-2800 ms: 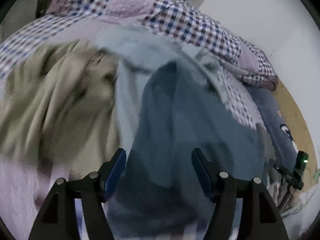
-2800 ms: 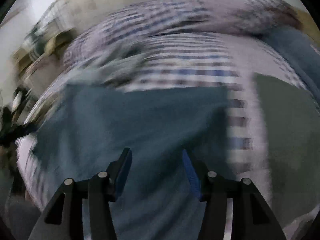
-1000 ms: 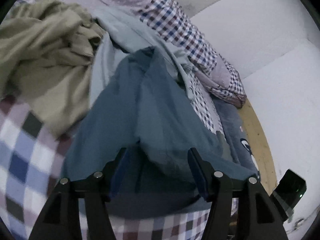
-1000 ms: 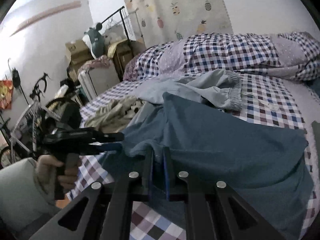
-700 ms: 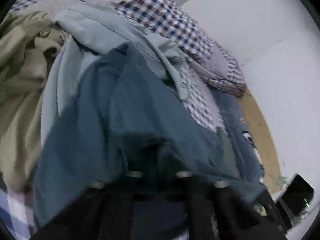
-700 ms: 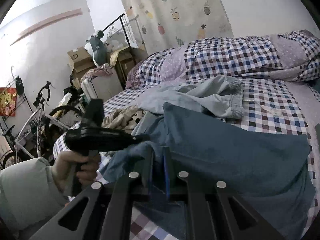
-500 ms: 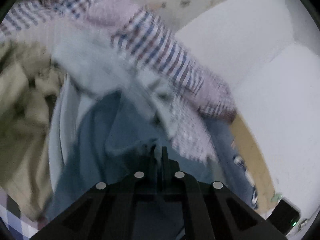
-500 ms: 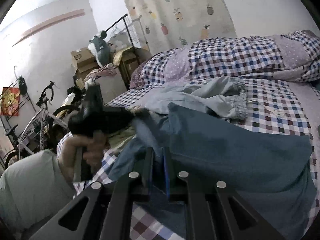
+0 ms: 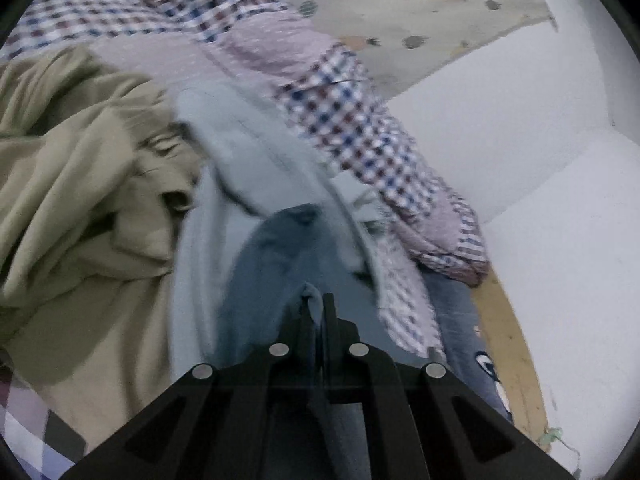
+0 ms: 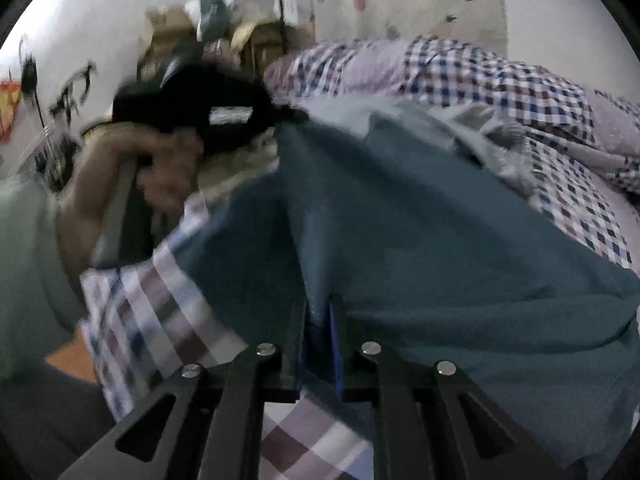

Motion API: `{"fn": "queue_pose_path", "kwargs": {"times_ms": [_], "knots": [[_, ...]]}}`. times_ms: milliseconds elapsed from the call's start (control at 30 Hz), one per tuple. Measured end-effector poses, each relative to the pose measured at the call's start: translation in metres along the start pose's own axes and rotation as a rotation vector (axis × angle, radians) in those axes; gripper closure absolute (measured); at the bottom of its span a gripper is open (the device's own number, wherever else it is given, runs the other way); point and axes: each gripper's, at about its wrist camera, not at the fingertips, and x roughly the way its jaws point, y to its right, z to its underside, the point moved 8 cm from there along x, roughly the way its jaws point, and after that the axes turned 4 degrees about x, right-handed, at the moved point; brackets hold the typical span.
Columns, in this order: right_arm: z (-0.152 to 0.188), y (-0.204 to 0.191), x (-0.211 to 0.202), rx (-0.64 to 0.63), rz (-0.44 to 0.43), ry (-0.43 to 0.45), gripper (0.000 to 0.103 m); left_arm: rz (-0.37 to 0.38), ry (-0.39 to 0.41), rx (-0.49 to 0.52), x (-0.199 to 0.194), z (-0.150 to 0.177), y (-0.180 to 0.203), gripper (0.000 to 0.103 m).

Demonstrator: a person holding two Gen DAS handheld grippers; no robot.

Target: Fold clothes

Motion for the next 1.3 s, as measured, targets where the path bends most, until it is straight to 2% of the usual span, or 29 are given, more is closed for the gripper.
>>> {"fn": "queue_pose_path", "kwargs": {"times_ms": [67,133,200,233,300,333,367,433,533,600,667,800,867,933,1067,1133,1233,1300], "knots": [[0.010,-0.010,0.008,-0.036,0.023,-0.026,0.072,-0.029,-0.012,0.021,-0.001,0.004,-0.002,0.103],[0.013,-0.018,0.004,-0.058,0.008,-0.025,0.043,-0.058,-0.025,0.041,-0.002,0.009,-0.005,0.100],[0.014,-0.024,-0.004,-0.063,-0.016,-0.014,0.034,-0.086,-0.037,0.062,-0.003,0.013,-0.007,0.096],[0.014,-0.024,-0.008,-0.065,-0.023,-0.011,0.031,-0.101,-0.043,0.072,-0.004,0.015,-0.008,0.090],[0.015,-0.024,-0.018,-0.062,-0.042,-0.010,0.031,-0.129,-0.055,0.093,-0.005,0.019,-0.011,0.078],[0.017,-0.021,-0.025,-0.043,-0.069,-0.019,0.031,-0.145,-0.060,0.103,-0.006,0.021,-0.012,0.069],[0.020,-0.018,-0.033,-0.019,-0.102,-0.028,0.031,-0.171,-0.050,0.109,-0.014,0.023,-0.012,0.046],[0.026,-0.013,-0.048,0.022,-0.154,-0.043,0.028,-0.188,0.003,0.110,-0.030,0.021,-0.015,0.023],[0.044,-0.004,-0.069,0.011,-0.166,-0.071,0.027,-0.208,0.051,0.083,-0.053,0.016,-0.026,0.021],[0.056,0.005,-0.084,-0.010,-0.143,-0.072,0.027,-0.227,0.068,0.062,-0.066,0.017,-0.034,0.021],[0.066,0.028,-0.103,-0.008,-0.070,-0.050,0.027,-0.231,0.066,0.057,-0.078,0.023,-0.036,0.021],[0.086,0.103,-0.154,0.062,0.160,0.020,0.027,-0.249,0.003,0.114,-0.087,0.047,-0.034,0.021],[0.098,0.141,-0.171,0.116,0.251,0.034,0.027,-0.264,-0.035,0.149,-0.089,0.060,-0.033,0.021],[0.111,0.169,-0.174,0.144,0.304,0.016,0.027,-0.278,-0.073,0.184,-0.092,0.073,-0.033,0.021],[0.129,0.193,-0.170,0.161,0.344,-0.033,0.030,-0.306,-0.149,0.254,-0.097,0.099,-0.032,0.021],[0.133,0.198,-0.172,0.163,0.353,-0.034,0.042,-0.320,-0.188,0.289,-0.100,0.112,-0.032,0.021],[0.131,0.203,-0.179,0.162,0.357,-0.009,0.044,-0.339,-0.243,0.339,-0.105,0.130,-0.031,0.021],[0.133,0.206,-0.181,0.156,0.361,-0.003,0.044,-0.324,-0.225,0.304,-0.106,0.124,-0.035,0.021]]}}
